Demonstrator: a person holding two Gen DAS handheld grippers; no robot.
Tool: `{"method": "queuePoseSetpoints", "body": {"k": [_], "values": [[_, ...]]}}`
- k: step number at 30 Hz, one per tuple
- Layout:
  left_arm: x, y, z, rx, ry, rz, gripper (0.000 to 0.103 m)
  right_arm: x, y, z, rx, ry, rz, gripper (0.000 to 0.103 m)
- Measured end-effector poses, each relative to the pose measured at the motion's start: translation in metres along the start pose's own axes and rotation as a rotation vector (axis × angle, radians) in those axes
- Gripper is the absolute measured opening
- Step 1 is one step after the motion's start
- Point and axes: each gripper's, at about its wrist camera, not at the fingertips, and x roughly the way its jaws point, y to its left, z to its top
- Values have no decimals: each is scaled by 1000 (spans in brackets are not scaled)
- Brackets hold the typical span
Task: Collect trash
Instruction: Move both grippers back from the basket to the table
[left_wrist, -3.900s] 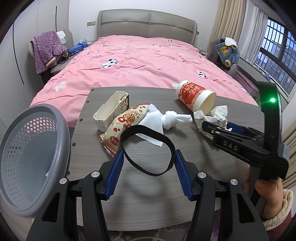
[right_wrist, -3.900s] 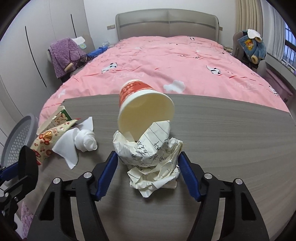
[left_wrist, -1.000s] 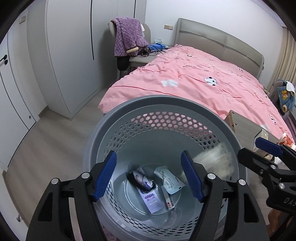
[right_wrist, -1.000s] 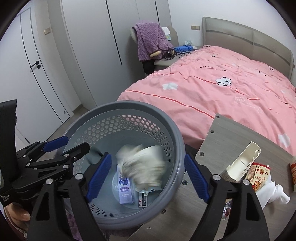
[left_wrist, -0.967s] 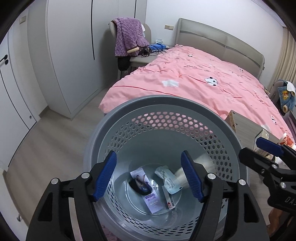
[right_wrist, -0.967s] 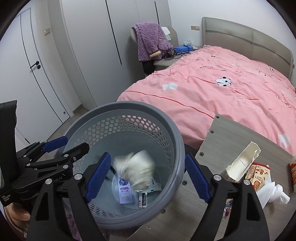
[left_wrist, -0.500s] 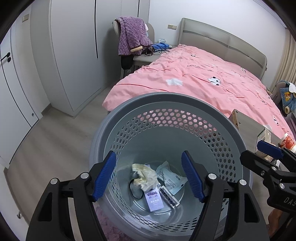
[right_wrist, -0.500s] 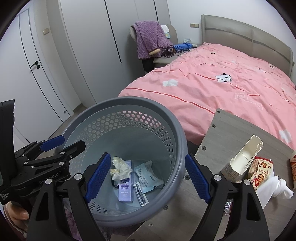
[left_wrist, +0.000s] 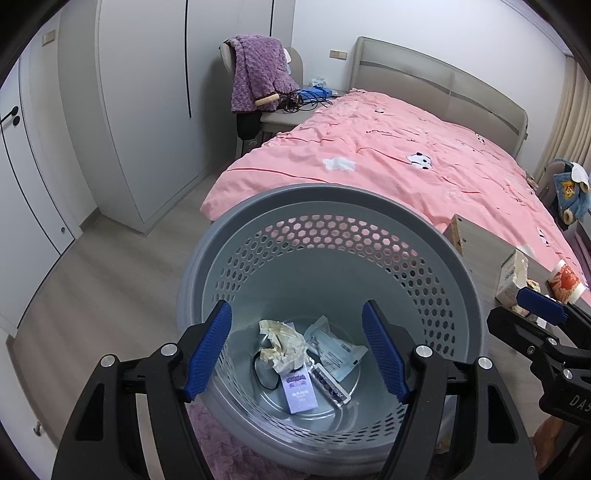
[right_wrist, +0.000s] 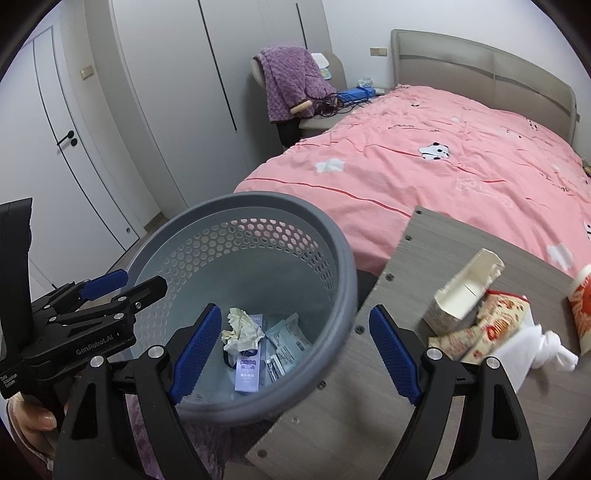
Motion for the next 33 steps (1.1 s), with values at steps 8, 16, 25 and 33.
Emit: {"method": "queuePoseSetpoints", "body": {"k": [8,16,25,33], "values": [[-15,-15,-7,12,-2,-48,70,-24,-13,-13,29,-21,-20,81],[-29,-42,-15,54,-10,-89,70,-56,-32,-30,54,-47,-64,81],[-45,-80,-25,133,-6,-134,70,-88,-62,-53,109,-78,-112,81],[-58,-112,-36,194,5,-153,70,-113,-92,-73,152,-107,-155,81]]}}
